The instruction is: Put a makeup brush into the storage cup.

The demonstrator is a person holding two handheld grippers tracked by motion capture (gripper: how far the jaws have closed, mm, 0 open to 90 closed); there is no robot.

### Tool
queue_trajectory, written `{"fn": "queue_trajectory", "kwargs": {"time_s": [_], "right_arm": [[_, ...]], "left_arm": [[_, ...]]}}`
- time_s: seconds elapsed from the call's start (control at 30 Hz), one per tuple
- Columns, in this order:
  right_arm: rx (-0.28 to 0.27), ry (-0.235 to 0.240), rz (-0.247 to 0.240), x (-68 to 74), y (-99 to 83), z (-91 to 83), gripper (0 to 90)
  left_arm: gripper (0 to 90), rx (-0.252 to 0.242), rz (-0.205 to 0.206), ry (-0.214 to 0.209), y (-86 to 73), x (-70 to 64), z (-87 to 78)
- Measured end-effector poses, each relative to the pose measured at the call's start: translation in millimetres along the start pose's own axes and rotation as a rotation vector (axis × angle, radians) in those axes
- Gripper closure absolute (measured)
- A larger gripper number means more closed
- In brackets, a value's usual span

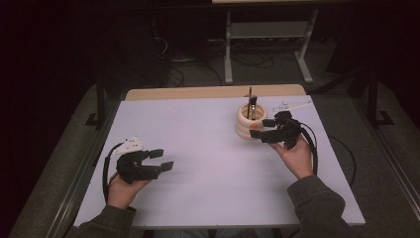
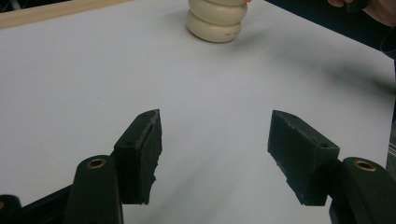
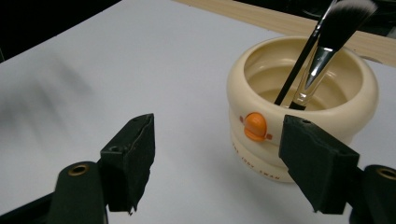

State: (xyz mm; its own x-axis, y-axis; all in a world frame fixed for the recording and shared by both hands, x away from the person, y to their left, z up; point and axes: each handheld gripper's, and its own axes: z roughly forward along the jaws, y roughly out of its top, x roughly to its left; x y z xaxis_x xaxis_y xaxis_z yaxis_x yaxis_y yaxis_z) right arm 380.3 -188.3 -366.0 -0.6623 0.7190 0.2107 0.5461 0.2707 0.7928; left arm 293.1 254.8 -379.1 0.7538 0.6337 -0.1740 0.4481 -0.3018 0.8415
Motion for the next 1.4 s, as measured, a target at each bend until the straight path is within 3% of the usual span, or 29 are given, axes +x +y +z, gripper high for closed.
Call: {"fn": "queue_trajectory", "kwargs": {"time_s": [0.13,0.4,0.87,1.4], "right_arm": [[0.010,-0.020,-0.022,3.2,-4.4,1.8,25.8],[-0.001,-0.005,-0.007,6.6,-12.3,-1.9,24.6],[-0.033,-0.019,-0.008,14.8,-37.0,-6.5,23.2],[-0.016,-0.033,0.013,19.5,-49.9,-12.8,20.7]], "left_arm": [[34.5,0.000,-0.002,0.000,-0.2,0.3,0.2],[34.2,0.003,-0.003,0.000,-0.6,0.4,0.5],[32.8,0.010,-0.008,0.003,-3.1,1.5,3.1],[30.6,0.022,-0.004,0.026,-6.3,3.6,4.9]]}}
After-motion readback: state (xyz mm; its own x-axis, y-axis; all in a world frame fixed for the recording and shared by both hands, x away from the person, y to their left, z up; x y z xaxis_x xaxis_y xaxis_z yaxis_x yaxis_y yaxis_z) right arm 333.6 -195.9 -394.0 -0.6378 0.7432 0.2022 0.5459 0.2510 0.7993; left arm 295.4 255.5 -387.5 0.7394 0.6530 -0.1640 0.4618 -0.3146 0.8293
